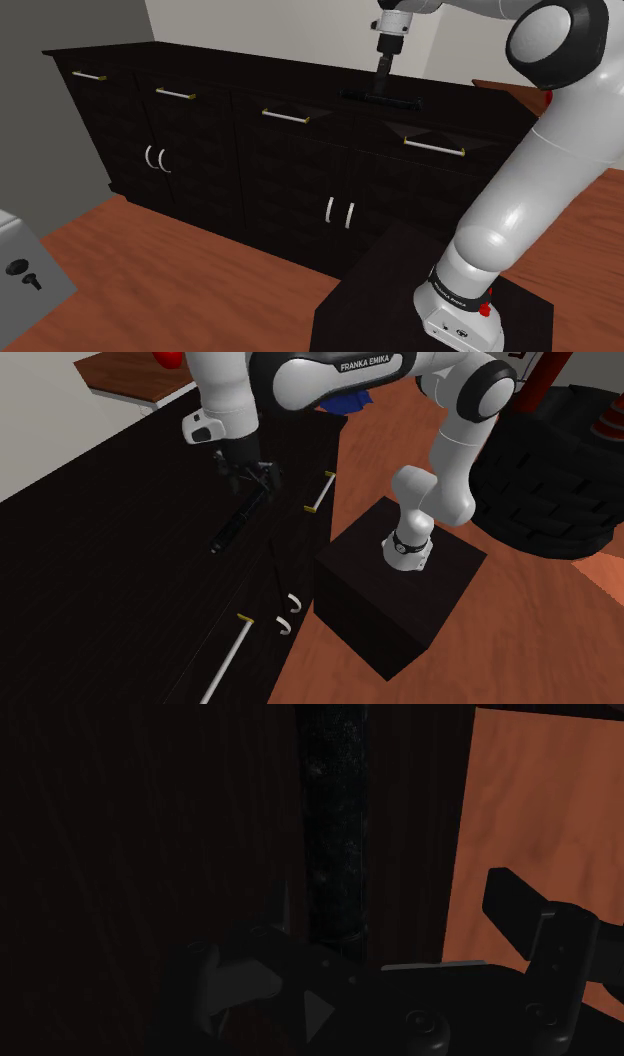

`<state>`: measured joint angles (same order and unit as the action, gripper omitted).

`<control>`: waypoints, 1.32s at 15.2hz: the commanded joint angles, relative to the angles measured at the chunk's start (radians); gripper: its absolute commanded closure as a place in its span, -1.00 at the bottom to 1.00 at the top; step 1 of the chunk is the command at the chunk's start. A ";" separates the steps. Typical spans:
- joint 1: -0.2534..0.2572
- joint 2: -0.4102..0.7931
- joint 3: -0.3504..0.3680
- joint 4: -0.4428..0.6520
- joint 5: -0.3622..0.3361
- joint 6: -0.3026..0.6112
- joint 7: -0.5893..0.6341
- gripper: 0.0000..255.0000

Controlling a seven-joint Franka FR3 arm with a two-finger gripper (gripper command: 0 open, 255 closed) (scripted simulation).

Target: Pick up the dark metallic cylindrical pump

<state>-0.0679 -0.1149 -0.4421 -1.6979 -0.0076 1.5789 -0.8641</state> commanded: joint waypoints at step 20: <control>-0.013 0.031 -0.021 -0.055 0.015 0.077 -0.047 1.00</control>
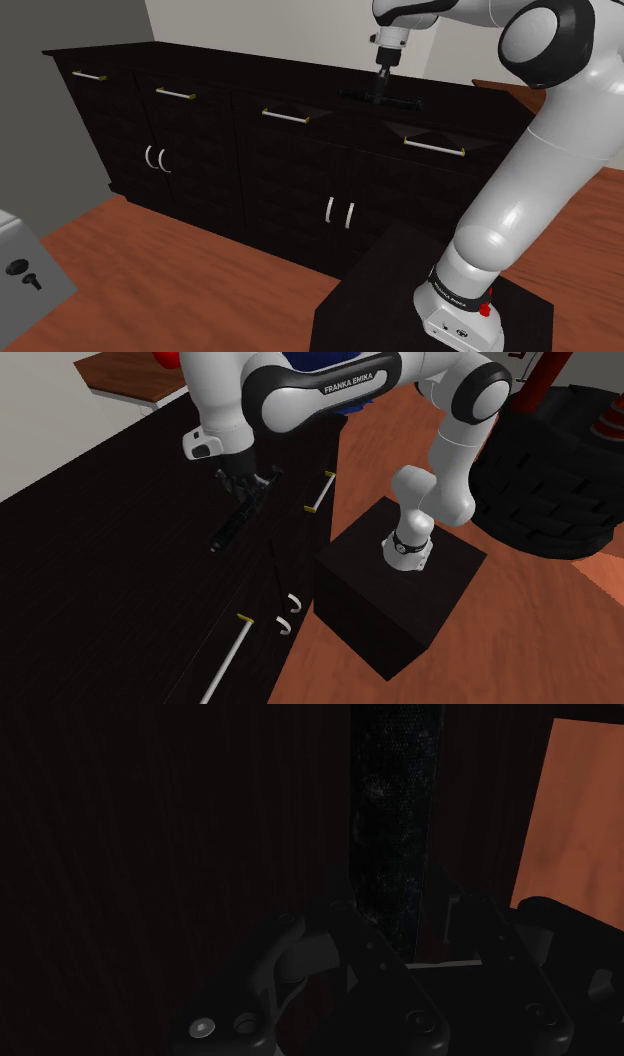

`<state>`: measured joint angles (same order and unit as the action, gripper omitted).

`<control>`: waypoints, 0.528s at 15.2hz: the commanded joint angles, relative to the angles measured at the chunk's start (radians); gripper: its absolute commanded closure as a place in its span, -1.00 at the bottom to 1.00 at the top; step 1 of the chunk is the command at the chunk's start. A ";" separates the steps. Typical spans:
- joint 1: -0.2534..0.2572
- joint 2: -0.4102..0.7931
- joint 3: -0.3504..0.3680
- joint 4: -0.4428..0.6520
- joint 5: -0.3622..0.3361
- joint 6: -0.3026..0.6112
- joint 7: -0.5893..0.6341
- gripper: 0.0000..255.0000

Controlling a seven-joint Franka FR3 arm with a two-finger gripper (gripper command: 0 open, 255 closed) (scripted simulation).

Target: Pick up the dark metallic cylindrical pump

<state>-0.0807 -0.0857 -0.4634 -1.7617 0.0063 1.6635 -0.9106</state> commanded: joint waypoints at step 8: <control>-0.001 0.027 -0.004 0.143 0.012 -0.121 -0.005 1.00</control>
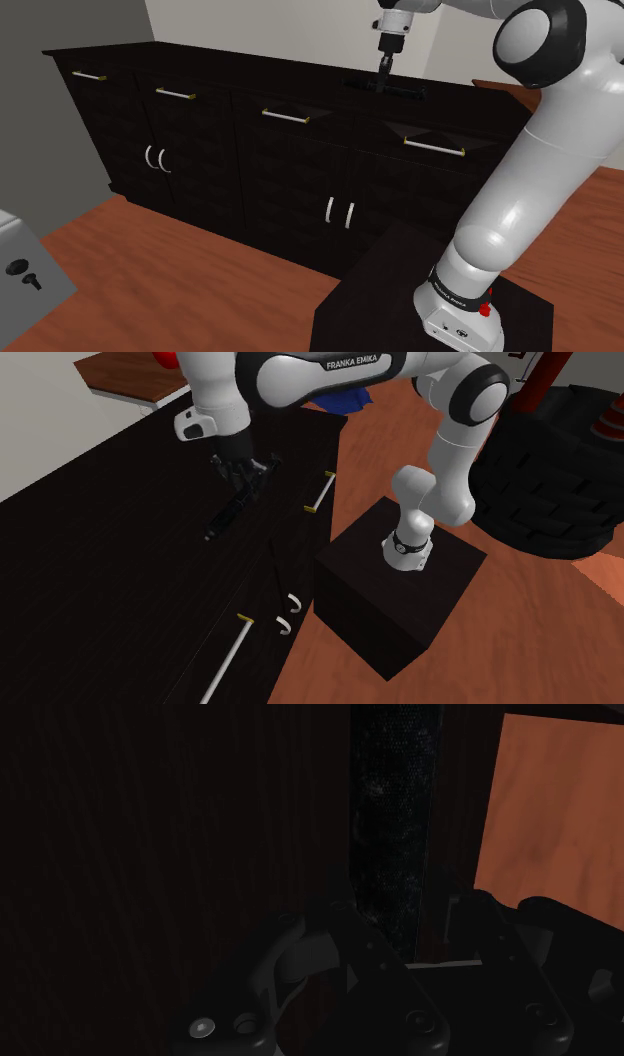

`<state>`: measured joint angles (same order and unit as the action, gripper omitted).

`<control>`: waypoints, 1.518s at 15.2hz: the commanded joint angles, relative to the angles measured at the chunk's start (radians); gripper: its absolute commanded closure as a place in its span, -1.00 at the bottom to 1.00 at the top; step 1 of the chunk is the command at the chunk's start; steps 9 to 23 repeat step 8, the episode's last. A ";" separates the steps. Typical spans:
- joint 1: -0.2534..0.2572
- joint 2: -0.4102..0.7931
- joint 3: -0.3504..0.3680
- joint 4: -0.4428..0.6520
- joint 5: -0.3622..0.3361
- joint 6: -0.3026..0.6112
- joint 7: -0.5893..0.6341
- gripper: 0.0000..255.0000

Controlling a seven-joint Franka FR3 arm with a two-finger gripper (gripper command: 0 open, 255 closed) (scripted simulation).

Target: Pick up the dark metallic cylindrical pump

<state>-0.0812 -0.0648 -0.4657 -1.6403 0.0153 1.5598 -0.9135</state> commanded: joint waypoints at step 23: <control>-0.005 0.038 -0.007 0.142 0.017 -0.108 -0.010 1.00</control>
